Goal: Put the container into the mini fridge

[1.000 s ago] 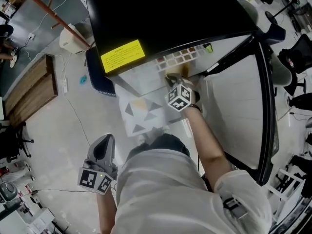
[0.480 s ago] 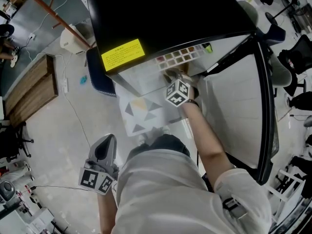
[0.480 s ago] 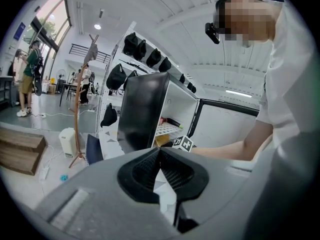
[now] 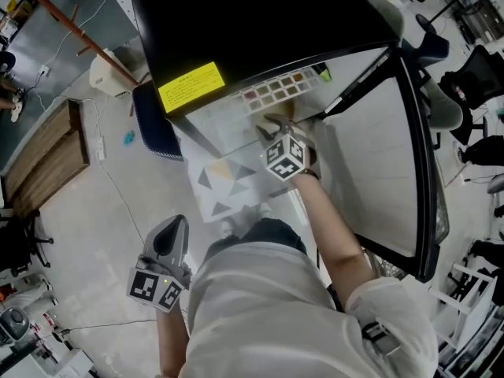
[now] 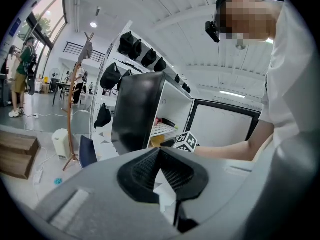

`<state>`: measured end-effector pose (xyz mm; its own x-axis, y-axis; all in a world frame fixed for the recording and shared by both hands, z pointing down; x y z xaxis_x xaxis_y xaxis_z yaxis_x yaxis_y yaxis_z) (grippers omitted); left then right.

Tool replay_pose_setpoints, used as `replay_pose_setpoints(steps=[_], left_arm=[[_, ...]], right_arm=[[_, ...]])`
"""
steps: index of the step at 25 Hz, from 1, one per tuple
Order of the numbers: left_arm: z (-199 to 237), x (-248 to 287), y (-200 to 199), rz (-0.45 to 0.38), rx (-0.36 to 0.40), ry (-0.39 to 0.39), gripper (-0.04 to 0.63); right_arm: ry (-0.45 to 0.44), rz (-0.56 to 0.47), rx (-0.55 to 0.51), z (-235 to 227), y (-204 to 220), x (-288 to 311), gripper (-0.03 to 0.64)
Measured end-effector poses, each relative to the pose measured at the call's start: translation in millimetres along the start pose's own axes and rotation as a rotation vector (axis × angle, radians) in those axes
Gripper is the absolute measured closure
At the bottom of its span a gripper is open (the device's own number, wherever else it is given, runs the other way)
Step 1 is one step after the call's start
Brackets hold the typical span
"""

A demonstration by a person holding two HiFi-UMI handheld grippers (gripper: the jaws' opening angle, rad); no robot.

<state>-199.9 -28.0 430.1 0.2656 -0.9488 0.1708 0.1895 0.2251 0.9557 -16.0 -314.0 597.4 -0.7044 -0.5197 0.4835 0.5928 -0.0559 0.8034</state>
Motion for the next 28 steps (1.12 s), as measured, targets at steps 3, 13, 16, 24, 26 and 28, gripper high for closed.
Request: replay_pose_setpoints(steps=[3,13,16,24,26,28], left_arm=[[-0.3,6.4,-0.7,-0.003,0.003,0.037,0.588],[-6.8,30.8,-3.8,-0.017,0.016,0.179,0.588],[-10.2,38.9,-3.8,-0.026,0.016,0.227,0.588],[-20.4,63.1,-3.2,-0.032,0.013,0.355,0.588],[-24.6,68.4,-5.9,-0.029,0.016,0.384,0.588],[-29.5,73.2,-9.0,-0.024,0.019,0.413,0.588]], right_arm=[[0.01,-0.031,0.072,0.1,-9.3,-19.0,0.502],[0.062,-0.152,0.244,4.6,-41.8,-98.5,0.614],[0.079,-0.217,0.321,8.4,-53.7,-126.2,0.614],[0.169,-0.324,0.467,23.5,-70.3,-196.1,0.614],[0.186,-0.352,0.49,28.5,-73.8,-212.4,0.614],[0.205,-0.375,0.508,33.9,-76.7,-228.9,0.614]])
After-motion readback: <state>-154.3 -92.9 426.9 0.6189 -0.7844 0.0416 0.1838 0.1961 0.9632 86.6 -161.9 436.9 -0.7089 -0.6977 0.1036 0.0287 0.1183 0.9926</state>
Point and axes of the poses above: the fingertips, and each gripper's own axes: x forward along the fingers, z to its left, y out of its underside, the point moved 7 cm from there along -x, backward along the fingers, and after that the axes turned 10 degrees about -z, right-handed, at the moved point
